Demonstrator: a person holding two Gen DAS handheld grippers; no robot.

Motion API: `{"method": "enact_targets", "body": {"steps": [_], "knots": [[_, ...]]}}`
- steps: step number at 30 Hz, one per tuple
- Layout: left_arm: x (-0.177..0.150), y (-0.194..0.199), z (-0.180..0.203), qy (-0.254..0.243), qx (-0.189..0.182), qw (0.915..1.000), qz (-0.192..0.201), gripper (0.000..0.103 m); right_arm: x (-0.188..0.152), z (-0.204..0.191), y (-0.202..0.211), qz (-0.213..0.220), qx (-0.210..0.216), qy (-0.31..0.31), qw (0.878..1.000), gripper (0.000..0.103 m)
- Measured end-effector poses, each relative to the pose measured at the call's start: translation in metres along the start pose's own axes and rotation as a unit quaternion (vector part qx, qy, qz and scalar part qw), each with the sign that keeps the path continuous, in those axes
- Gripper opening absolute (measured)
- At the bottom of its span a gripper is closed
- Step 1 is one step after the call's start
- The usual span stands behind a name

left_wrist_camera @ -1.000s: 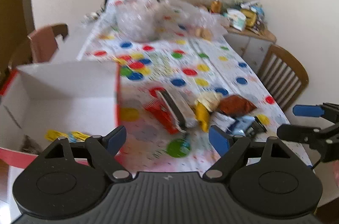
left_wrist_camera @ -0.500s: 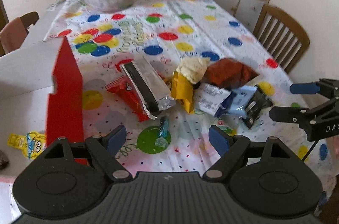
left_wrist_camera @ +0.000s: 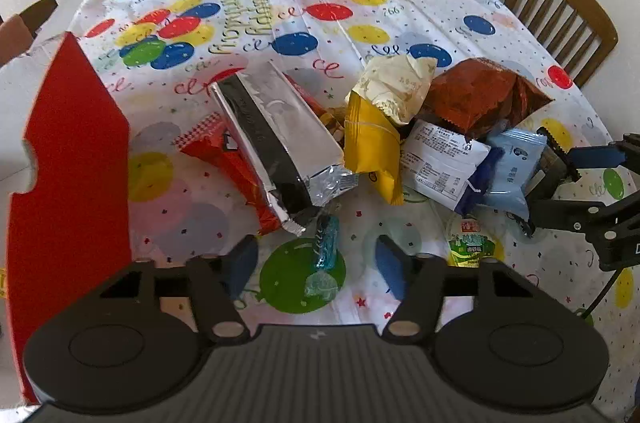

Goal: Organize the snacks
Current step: 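Grasp the blue-wrapped candy with the left tool while the right tool grasps the dark chocolate packet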

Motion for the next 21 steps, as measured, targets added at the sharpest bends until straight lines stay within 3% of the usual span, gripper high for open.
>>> {"method": "enact_targets", "body": {"steps": [3, 9, 16, 21], "knots": [[0.002, -0.005, 0.0, 0.001, 0.0, 1.0, -0.004, 0.055, 0.0, 0.002, -0.002, 0.001, 0.002, -0.001, 1.0, 0.095], [0.002, -0.012, 0.001, -0.004, 0.013, 0.9999, -0.011, 0.041, -0.001, 0.004, -0.009, -0.006, 0.016, -0.011, 1.0, 0.08], [0.003, -0.013, 0.001, -0.003, 0.015, 0.9999, -0.007, 0.04, 0.0, 0.002, -0.013, -0.005, 0.02, -0.013, 1.0, 0.068], [0.002, -0.012, 0.003, -0.003, 0.009, 1.0, -0.001, 0.017, -0.001, 0.004, -0.011, -0.004, 0.011, -0.016, 1.0, 0.055]]}}
Point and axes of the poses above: each gripper's, at about its wrist camera, not at the fingertips, and y roughly against the way its jaws point, z to its right, x to its top, the point moved 5 cm from there along -y, roughly the way its jaws point, and after that the axes turned 15 degrees about y, right-handed, at the moved point
